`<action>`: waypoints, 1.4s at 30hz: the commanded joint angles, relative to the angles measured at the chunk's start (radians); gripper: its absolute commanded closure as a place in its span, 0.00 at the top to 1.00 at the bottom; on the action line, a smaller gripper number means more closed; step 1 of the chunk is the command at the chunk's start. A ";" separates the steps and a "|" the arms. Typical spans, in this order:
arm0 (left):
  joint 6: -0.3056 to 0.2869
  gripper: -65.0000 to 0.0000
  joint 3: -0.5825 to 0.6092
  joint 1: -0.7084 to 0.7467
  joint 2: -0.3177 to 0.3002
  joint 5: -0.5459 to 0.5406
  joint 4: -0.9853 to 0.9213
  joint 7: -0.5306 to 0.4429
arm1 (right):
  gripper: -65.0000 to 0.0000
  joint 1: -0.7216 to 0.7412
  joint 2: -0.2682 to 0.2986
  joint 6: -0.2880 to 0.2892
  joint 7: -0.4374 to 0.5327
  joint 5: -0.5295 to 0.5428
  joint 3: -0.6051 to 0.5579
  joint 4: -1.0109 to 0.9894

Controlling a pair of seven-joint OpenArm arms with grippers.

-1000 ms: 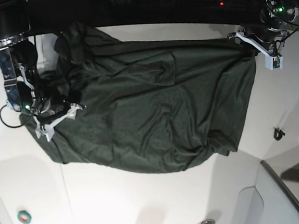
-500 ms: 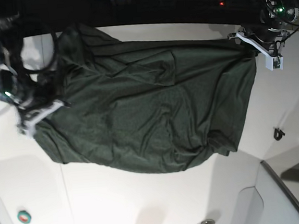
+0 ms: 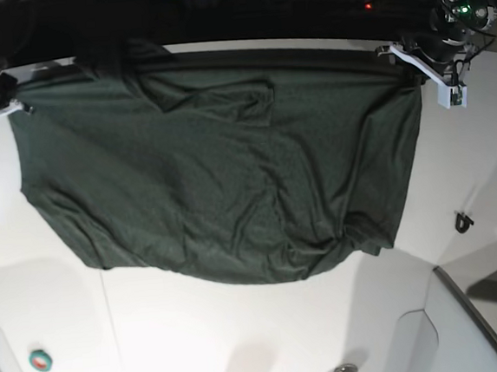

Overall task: Layout the t-shirt on the table in an organized manner, then fold the t-shirt properly
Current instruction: 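Pull both held shirt edges apart to stretch the shirt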

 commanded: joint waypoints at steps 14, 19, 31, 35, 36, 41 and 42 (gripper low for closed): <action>0.008 0.00 -0.006 0.019 -0.013 0.004 0.008 -0.010 | 0.02 0.093 0.016 0.002 0.022 -0.015 -0.080 -0.087; 0.010 0.00 -0.007 0.024 -0.020 0.004 -0.032 0.062 | 0.02 0.093 0.014 0.002 0.027 -0.015 -0.084 -0.085; 0.010 0.38 -0.133 0.024 0.000 -0.007 -0.043 0.070 | 0.02 0.083 0.011 0.002 0.025 -0.015 -0.086 -0.079; 0.008 0.39 -0.210 0.028 0.001 -0.007 -0.043 0.071 | 0.02 0.083 0.011 0.002 0.022 -0.015 -0.086 -0.078; 0.007 0.39 -0.222 0.028 0.001 -0.009 -0.041 0.071 | 0.02 0.083 0.010 0.002 0.022 -0.015 -0.086 -0.078; 0.007 0.38 -0.237 0.024 -0.005 -0.188 0.040 0.159 | 0.02 0.086 0.013 0.002 0.022 -0.015 -0.086 -0.078; 0.007 0.38 -0.237 0.011 -0.007 -0.262 0.052 0.189 | 0.02 0.086 0.013 0.002 0.022 -0.015 -0.086 -0.078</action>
